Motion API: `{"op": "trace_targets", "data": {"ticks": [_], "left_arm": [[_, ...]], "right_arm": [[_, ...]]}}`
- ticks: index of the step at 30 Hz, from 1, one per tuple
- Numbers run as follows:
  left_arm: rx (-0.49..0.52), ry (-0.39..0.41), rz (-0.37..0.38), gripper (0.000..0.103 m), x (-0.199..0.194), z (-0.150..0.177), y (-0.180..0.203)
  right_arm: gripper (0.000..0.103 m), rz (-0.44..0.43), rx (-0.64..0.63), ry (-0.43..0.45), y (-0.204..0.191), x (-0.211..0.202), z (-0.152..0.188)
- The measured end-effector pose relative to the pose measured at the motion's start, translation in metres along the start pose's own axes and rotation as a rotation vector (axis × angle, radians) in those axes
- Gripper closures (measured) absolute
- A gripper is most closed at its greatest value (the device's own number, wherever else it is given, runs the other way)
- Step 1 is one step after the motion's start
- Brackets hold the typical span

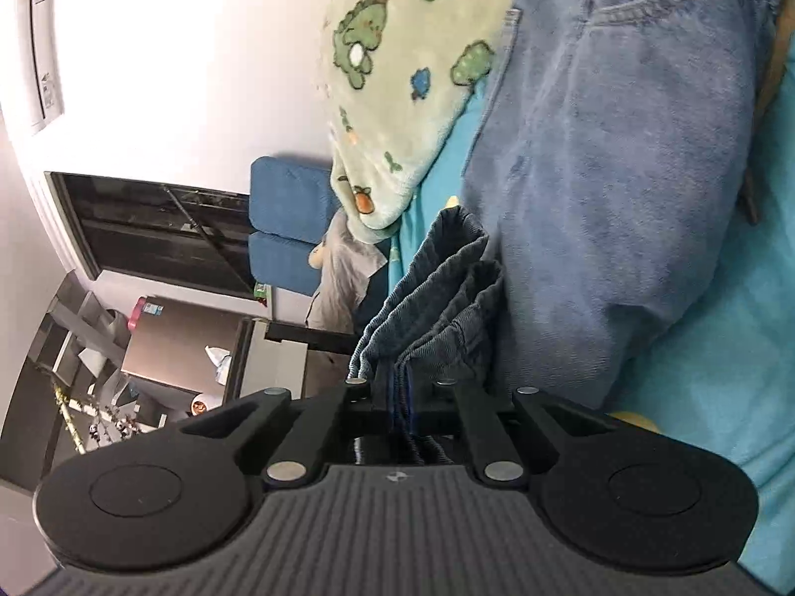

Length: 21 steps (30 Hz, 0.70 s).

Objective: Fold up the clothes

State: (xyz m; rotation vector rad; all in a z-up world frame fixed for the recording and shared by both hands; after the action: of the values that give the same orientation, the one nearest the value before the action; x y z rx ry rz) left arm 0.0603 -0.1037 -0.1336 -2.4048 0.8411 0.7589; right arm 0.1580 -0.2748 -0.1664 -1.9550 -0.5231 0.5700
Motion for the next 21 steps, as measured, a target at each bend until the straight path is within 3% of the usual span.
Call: {"op": "trace_targets", "data": {"ticks": [3,6,8,12,14,15,16,18,21], "left_arm": [[0.030,-0.041,-0.073,0.047,0.014,0.008,-0.002],[0.004,-0.073,-0.110,0.067,0.025,0.010,-0.008],[-0.067,-0.065,-0.097,0.084,0.024,0.006,-0.016],[-0.278,0.012,-0.069,0.093,0.005,-0.011,-0.043],[-0.400,0.078,-0.066,0.094,-0.010,-0.021,-0.061],[-0.458,0.105,-0.060,0.094,-0.015,-0.026,-0.069],[-0.508,0.121,-0.053,0.094,-0.019,-0.029,-0.076],[-0.598,0.143,-0.031,0.094,-0.026,-0.033,-0.087],[-0.649,0.138,-0.019,0.094,-0.026,-0.034,-0.093]], "right_arm": [[0.099,-0.004,-0.004,0.017,-0.002,-0.002,-0.003],[0.099,0.021,-0.018,0.037,0.001,-0.005,-0.007],[0.098,0.053,-0.022,0.035,0.008,-0.006,-0.009],[0.092,0.141,-0.088,0.026,0.016,-0.009,-0.015],[0.087,0.167,-0.114,0.025,0.018,-0.011,-0.020],[0.077,0.153,-0.104,0.026,0.019,-0.010,-0.021],[0.062,0.134,-0.093,0.026,0.019,-0.010,-0.021],[0.045,0.106,-0.089,0.020,0.017,-0.007,-0.021],[0.038,0.054,-0.078,-0.021,0.013,0.003,-0.017]]}}
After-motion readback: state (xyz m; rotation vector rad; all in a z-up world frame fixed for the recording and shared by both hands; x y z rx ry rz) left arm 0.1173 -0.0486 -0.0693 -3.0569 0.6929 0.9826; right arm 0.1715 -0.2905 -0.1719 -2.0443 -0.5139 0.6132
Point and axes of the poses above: each gripper's, at about its wrist camera, not at the fingertips, and x roughly the way its jaws point, y to its right, z to its underside, the point moved 6 cm from there along x, roughly the way its jaws point, and after that the axes turned 14 degrees about -x, right-handed, at the moved point
